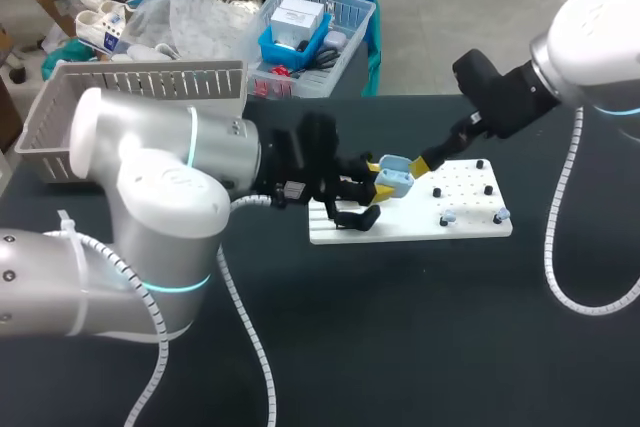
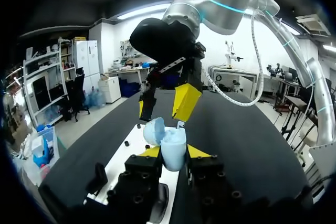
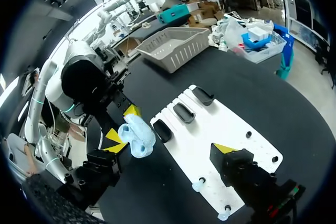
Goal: Pick up each earbud case from the left stands, insert the matching earbuds, close the lid, and place the case in the box.
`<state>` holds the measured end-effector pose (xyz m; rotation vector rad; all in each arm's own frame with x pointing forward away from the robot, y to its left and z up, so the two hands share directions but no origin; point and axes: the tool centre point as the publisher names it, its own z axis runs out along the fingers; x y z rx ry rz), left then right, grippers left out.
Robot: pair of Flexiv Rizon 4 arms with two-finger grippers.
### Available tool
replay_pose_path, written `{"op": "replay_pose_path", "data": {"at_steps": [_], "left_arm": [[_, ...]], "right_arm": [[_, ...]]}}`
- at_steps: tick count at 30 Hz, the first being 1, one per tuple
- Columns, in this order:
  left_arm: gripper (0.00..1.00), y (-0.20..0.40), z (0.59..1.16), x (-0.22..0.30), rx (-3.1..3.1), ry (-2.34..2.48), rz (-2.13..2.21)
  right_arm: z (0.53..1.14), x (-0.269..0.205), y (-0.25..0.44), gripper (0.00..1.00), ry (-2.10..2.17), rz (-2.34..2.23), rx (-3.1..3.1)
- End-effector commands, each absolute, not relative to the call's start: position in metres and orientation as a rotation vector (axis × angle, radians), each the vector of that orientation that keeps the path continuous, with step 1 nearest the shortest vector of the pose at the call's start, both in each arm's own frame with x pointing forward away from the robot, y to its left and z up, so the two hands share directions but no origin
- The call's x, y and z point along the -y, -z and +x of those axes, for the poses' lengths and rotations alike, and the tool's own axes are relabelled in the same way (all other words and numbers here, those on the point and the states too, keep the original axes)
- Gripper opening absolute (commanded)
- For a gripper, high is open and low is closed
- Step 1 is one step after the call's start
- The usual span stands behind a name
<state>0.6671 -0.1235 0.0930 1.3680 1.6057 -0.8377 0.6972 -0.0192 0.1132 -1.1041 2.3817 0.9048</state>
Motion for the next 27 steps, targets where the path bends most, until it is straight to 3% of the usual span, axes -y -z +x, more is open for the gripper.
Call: {"op": "replay_pose_path", "data": {"at_steps": [1, 27], "left_arm": [[0.0, -0.093, 0.665, 0.12, -1.597, 0.834, 1.374], [0.0, -0.172, 0.646, 0.126, -1.228, 0.965, 1.253]], "right_arm": [[0.698, 0.023, -0.122, 1.0, -0.879, -1.105, -2.393], [0.675, 0.083, -0.155, 1.0, -0.669, -0.948, -2.425]]}}
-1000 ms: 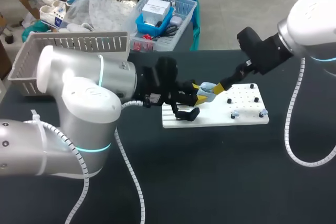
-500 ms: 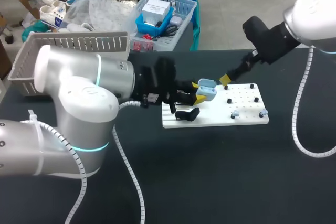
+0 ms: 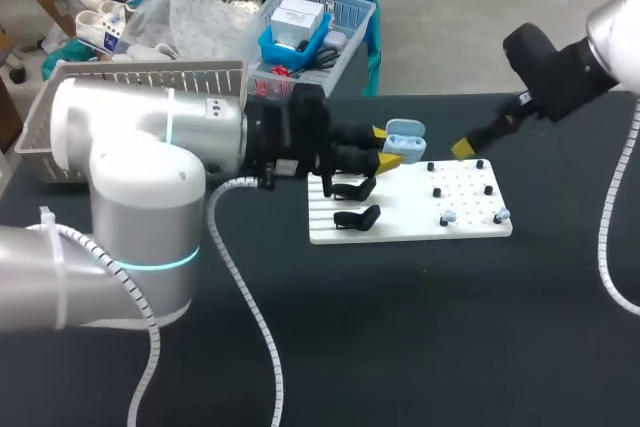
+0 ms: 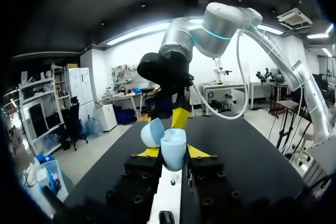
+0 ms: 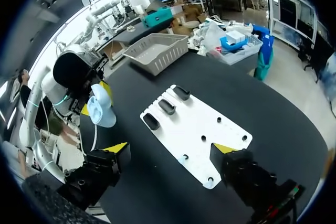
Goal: Pick up each earbud case from the left stands, insert the matching earbuds, close the lid, and place the case in the box.
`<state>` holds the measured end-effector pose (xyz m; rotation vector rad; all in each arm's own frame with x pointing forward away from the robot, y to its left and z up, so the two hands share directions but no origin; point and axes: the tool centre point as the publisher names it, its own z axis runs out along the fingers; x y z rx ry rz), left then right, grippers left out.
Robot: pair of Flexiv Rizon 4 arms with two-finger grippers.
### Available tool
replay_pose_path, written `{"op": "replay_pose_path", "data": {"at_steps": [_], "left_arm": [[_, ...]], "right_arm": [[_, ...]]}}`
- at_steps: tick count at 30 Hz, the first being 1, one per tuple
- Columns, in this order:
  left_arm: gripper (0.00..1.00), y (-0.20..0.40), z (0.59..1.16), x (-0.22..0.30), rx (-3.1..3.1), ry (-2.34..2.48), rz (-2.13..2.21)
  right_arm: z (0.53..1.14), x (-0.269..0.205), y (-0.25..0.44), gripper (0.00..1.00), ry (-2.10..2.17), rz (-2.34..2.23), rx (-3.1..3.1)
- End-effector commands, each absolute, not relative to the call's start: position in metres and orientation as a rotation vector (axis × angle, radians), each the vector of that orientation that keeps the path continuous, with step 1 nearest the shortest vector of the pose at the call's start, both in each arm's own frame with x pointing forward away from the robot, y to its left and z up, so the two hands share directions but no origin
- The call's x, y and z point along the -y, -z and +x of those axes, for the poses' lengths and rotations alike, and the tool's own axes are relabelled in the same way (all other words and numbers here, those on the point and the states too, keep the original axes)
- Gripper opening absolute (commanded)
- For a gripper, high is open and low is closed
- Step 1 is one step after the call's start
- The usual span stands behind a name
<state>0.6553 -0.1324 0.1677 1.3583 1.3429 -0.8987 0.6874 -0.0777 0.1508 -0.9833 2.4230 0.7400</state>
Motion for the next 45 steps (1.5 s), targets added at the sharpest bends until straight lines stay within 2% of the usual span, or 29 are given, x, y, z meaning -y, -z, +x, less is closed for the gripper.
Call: {"op": "replay_pose_path", "data": {"at_steps": [1, 11, 24, 45], "left_arm": [[0.0, -0.174, 0.645, 0.126, -1.208, 0.971, 1.249], [0.0, -0.172, 0.648, 0.138, -1.14, 0.995, 1.219], [0.0, -0.126, 0.668, 0.139, -1.141, 1.003, 1.238], [0.0, -0.112, 0.691, 0.134, -1.147, 0.98, 1.27]], "right_arm": [[0.674, 0.084, -0.155, 1.0, -0.664, -0.943, -2.431], [0.667, 0.094, -0.152, 1.0, -0.618, -0.906, -2.453], [0.657, 0.109, -0.147, 1.0, -0.578, -0.777, -2.517], [0.667, 0.106, -0.134, 1.0, -0.622, -0.767, -2.561]]}}
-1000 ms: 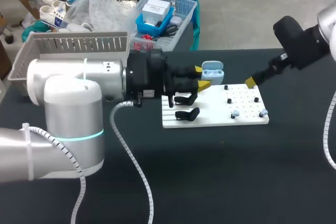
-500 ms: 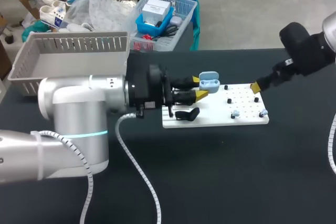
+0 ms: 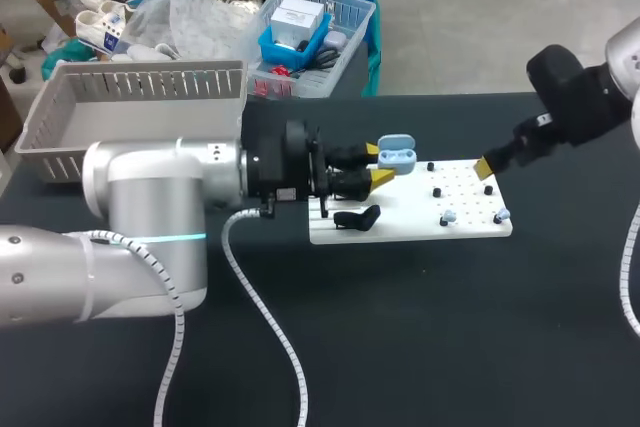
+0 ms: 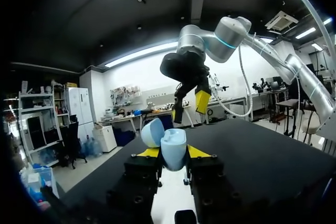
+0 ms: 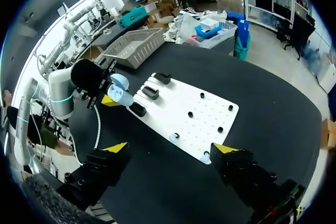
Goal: Pick up each earbud case from the left stands, insert the matching earbuds, close the lid, and place the case in the box.
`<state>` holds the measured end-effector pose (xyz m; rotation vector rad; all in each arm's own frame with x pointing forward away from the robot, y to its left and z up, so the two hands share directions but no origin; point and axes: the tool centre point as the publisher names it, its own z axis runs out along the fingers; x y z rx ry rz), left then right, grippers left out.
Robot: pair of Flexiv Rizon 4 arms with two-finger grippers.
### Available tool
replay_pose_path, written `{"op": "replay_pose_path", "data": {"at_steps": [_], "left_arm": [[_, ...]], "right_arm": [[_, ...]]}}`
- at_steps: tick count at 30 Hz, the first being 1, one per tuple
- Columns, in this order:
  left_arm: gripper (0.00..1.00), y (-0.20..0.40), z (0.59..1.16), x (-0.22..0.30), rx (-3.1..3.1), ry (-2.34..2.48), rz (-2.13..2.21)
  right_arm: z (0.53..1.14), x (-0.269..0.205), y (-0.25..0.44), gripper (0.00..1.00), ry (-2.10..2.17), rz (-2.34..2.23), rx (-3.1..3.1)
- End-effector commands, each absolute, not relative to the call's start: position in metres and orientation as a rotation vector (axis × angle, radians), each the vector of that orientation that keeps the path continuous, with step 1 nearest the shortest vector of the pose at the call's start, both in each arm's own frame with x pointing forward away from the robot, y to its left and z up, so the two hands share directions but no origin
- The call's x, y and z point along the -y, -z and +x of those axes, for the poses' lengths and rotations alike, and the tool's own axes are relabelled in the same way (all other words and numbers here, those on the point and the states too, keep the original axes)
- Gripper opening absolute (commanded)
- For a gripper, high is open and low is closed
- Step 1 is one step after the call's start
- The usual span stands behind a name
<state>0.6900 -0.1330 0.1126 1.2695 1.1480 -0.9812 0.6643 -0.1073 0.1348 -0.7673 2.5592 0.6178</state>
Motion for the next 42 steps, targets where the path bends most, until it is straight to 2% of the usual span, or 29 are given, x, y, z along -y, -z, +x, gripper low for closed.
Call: {"op": "replay_pose_path", "data": {"at_steps": [1, 16, 30, 42], "left_arm": [[0.0, -0.111, 0.691, 0.133, -1.146, 0.98, 1.272], [0.0, -0.111, 0.691, 0.133, -1.147, 0.98, 1.273], [0.0, -0.111, 0.691, 0.133, -1.147, 0.98, 1.273], [0.0, -0.111, 0.691, 0.133, -1.147, 0.98, 1.273]], "right_arm": [[0.667, 0.106, -0.134, 1.0, -0.623, -0.766, -2.559], [0.663, 0.119, -0.125, 1.0, -0.586, -0.761, -2.601], [0.656, 0.145, -0.105, 1.0, -0.209, -0.75, -2.701], [0.652, 0.142, -0.076, 1.0, -0.099, -0.804, -2.705]]}}
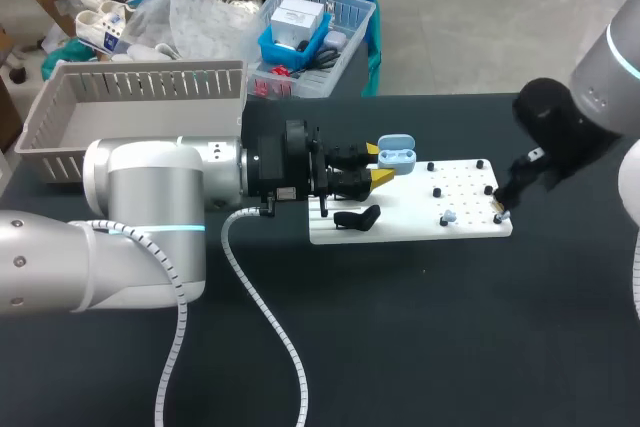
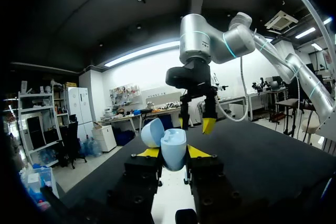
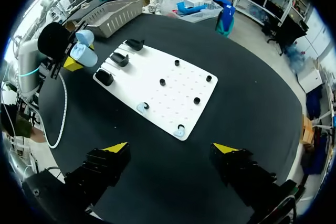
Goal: Pick up each earbud case from the left stands, insert the matching earbuds, close the lid, and place the case in the box.
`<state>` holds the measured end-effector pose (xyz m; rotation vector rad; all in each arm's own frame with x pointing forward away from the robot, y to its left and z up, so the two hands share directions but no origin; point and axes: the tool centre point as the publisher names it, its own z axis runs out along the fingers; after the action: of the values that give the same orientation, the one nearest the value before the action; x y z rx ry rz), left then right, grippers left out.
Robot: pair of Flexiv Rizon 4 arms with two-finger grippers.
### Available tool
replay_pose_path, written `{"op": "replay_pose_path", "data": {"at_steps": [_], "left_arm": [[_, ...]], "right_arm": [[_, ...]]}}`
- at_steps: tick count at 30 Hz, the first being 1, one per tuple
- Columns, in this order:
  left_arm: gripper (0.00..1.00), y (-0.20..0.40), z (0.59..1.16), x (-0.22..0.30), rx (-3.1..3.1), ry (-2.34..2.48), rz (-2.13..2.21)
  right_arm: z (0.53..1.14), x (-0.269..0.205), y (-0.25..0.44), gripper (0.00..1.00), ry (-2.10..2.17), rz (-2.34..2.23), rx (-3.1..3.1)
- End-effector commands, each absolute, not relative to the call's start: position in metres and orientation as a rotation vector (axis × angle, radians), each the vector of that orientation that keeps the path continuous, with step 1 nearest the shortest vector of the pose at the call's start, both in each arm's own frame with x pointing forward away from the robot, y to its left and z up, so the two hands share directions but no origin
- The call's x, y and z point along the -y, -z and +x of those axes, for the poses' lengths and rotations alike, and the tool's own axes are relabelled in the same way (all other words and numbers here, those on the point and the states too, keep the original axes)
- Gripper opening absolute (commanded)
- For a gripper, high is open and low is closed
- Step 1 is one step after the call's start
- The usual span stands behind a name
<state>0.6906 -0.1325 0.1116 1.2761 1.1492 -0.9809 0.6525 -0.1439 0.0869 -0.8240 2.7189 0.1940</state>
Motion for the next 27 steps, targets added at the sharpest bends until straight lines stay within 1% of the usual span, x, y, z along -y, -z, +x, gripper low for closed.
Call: {"op": "replay_pose_path", "data": {"at_steps": [1, 14, 27], "left_arm": [[0.0, -0.111, 0.691, 0.133, -1.147, 0.98, 1.273], [0.0, -0.111, 0.691, 0.133, -1.147, 0.98, 1.273], [0.0, -0.111, 0.691, 0.133, -1.147, 0.98, 1.273]], "right_arm": [[0.652, 0.142, -0.074, 1.0, -0.099, -0.802, -2.706], [0.664, 0.141, -0.05, 1.0, -0.16, -0.834, -2.732], [0.666, 0.14, -0.038, 1.0, -0.125, -0.859, -2.753]]}}
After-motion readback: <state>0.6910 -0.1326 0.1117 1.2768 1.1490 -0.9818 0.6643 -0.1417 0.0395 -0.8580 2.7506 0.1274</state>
